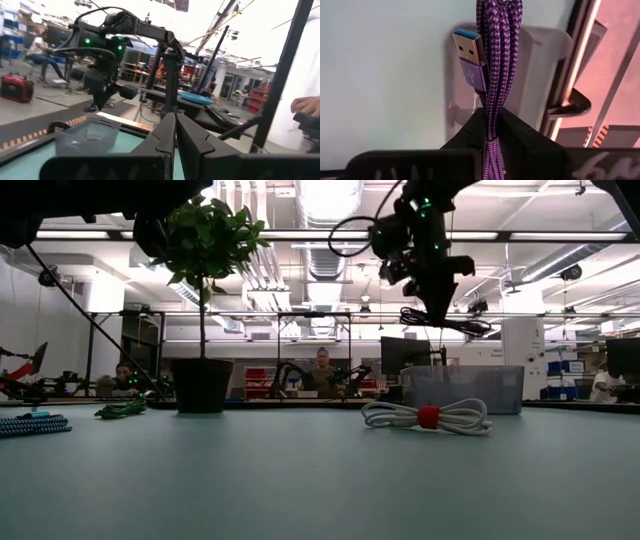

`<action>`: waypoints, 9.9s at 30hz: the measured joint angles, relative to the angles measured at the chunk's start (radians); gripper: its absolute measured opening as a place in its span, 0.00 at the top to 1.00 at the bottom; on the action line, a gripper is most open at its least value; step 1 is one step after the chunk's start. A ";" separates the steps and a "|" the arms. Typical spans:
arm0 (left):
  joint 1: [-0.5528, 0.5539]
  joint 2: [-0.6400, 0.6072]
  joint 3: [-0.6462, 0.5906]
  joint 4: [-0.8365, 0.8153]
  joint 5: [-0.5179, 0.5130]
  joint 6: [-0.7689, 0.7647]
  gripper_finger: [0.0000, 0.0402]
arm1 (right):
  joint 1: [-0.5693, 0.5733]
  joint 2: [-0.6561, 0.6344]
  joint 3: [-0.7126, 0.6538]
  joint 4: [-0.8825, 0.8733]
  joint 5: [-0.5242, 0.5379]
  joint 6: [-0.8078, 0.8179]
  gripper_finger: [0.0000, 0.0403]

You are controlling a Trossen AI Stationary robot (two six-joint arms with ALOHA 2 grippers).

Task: Pick and place USB-C Cables
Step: Put the purple charger cable into the black bin, then put the blue charger cable into the bin

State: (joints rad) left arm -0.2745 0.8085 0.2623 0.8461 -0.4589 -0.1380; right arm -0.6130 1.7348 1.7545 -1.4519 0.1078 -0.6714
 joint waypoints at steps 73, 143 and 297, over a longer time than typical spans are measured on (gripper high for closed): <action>0.000 0.000 0.000 0.010 -0.022 0.074 1.00 | -0.132 0.172 -0.160 0.115 0.000 -0.100 0.96; 0.000 0.001 0.000 -0.064 -0.021 -0.052 1.00 | -0.088 0.071 -0.138 0.117 0.015 0.152 0.73; -0.364 0.531 0.671 -0.950 -0.247 -0.604 0.96 | 0.697 -0.835 -1.361 1.864 -0.097 0.553 0.97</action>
State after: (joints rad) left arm -0.6386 1.3398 0.9331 -0.1042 -0.7063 -0.7417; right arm 0.0835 0.8993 0.3939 0.4120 0.0111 -0.1180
